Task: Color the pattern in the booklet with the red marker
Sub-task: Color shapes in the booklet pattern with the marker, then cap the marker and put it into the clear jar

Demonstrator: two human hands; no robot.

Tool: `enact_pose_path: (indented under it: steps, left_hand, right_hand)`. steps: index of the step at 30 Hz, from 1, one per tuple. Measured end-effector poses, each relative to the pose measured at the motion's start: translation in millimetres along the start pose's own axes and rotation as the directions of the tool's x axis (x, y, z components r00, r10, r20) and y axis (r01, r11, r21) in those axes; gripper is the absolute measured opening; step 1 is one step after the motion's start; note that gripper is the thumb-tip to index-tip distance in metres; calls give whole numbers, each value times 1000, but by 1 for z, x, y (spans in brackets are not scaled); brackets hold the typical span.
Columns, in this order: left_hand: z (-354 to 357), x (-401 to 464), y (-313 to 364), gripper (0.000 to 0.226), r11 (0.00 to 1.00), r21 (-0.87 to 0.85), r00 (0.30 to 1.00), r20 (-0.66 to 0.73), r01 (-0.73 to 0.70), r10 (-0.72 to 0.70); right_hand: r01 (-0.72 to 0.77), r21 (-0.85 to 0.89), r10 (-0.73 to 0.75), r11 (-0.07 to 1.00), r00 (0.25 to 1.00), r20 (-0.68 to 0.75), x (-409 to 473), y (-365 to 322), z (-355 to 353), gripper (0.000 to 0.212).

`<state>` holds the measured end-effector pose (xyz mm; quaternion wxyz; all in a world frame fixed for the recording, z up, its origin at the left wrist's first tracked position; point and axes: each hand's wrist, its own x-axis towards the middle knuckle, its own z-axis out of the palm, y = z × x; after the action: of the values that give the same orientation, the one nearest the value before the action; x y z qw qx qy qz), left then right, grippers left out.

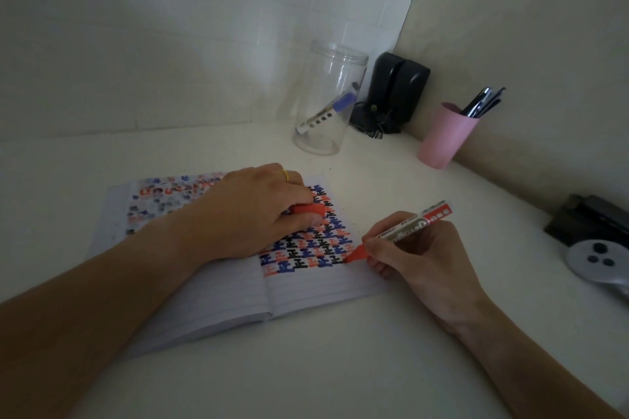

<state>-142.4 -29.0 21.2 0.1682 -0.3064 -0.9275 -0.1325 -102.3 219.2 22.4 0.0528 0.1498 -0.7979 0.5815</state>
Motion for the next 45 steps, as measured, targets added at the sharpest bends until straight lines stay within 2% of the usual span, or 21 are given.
enact_pose_path:
  steps: [7,12,13,15,17,19,23,25,28,30,32,34,40,45]
  left_hand:
    - [0,-1,0,60,1000,-8,1000,-5,-1,1]
    - [0,-1,1,60,1000,-4,1000,4,13,-13]
    - [-1,-1,1,59,1000,-3,1000,3,11,-11]
    - [-1,-2,1,56,1000,-4,1000,1,14,-14]
    - [-1,-3,1,56,1000,-5,1000,6,26,-26]
    - [-2,-2,1,58,999,-17,999,9,33,-33]
    - [-3,-4,5,54,998,-28,998,-8,64,-64]
    - [-1,-4,7,50,996,-15,996,-39,82,-83]
    - [1,-2,8,47,995,2,993,-47,105,-104]
    - [-1,-1,9,45,993,-16,993,-41,114,-115]
    - [-4,-3,12,42,994,-13,994,-40,106,-106]
    - [-6,-5,12,39,995,2,994,-48,97,-96]
    - [-1,-4,2,23,974,-10,966,-127,226,-226]
    - [-1,-4,2,25,971,-28,965,-111,237,-239]
  right_hand:
    - [-43,-44,38,998,994,-106,4,4,1,12]
    - [-50,-77,40,996,991,-131,6,6,2,14]
    - [-68,-56,60,996,989,-135,6,5,2,14]
    - [-149,97,162,984,976,-146,11,0,0,19]
    - [-255,286,302,924,944,-132,26,-7,-3,20]
    - [-321,354,385,879,914,-127,50,-11,-4,17]
    - [-315,467,435,826,884,-174,85,-8,11,12]
    - [-261,512,412,819,887,-206,90,-1,16,9]
    - [-168,474,298,864,930,-214,90,15,12,4]
    - [-134,457,254,879,944,-212,88,21,10,11]
    - [-102,512,237,853,950,-206,89,22,10,15]
    - [-84,559,221,825,958,-182,90,20,11,18]
    - [-56,530,135,846,985,-110,86,15,11,14]
    - [-36,497,72,867,996,-53,83,15,12,10]
